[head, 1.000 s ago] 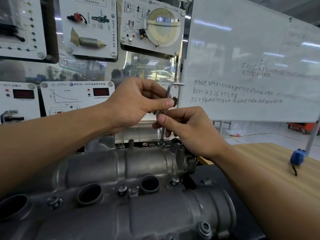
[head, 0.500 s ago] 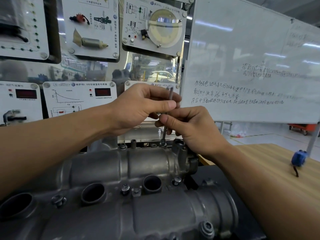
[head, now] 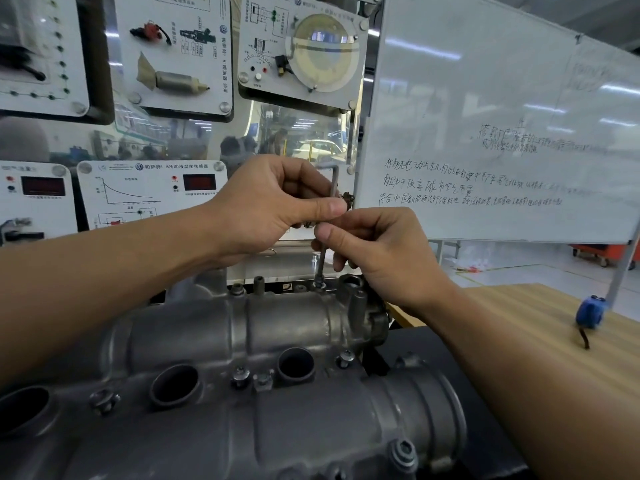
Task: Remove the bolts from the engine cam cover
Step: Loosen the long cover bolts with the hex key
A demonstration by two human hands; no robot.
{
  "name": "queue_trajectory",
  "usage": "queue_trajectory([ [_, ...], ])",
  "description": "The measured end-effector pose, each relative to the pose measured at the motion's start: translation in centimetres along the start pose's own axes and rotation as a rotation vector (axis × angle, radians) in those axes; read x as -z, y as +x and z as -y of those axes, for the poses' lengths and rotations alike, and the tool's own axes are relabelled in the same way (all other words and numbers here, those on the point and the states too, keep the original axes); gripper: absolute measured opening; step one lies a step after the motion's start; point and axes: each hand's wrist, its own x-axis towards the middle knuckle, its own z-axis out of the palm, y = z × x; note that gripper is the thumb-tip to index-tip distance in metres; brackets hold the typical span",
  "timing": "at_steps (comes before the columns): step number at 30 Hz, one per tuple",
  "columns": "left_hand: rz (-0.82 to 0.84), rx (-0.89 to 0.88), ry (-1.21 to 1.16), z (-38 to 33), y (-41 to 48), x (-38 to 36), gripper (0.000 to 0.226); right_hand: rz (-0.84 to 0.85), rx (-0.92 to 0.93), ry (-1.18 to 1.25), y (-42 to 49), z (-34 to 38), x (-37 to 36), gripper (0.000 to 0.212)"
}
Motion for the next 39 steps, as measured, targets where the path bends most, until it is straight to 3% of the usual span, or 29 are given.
queue_trajectory([
  [5,-0.016,-0.010,0.002,0.18,0.02,-0.29,0.024,-0.075,0.020,0.019,0.05,-0.16,-0.54,0.012],
  [10,0.067,0.014,-0.012,0.04,-0.07,0.00,0.024,0.009,0.025,0.003,0.09,-0.20,-0.42,0.006],
  [15,0.143,0.052,-0.059,-0.01,-0.17,0.32,0.027,0.060,0.010,0.002,0.01,-0.16,-0.38,0.015],
  [20,0.091,0.024,-0.010,-0.16,-0.30,0.25,0.023,0.082,-0.015,-0.003,0.08,0.04,-0.74,0.019],
  [25,0.015,-0.021,0.012,-0.05,-0.21,-0.10,0.019,0.023,-0.030,-0.013,-0.03,0.07,-0.41,0.008],
  [32,-0.088,-0.040,-0.016,0.37,-0.22,-0.47,0.035,-0.027,-0.006,-0.007,-0.11,-0.15,-0.50,0.010],
  [39,0.087,0.042,-0.035,0.20,-0.28,0.18,0.024,0.110,-0.011,0.018,0.00,0.03,-0.43,0.013],
])
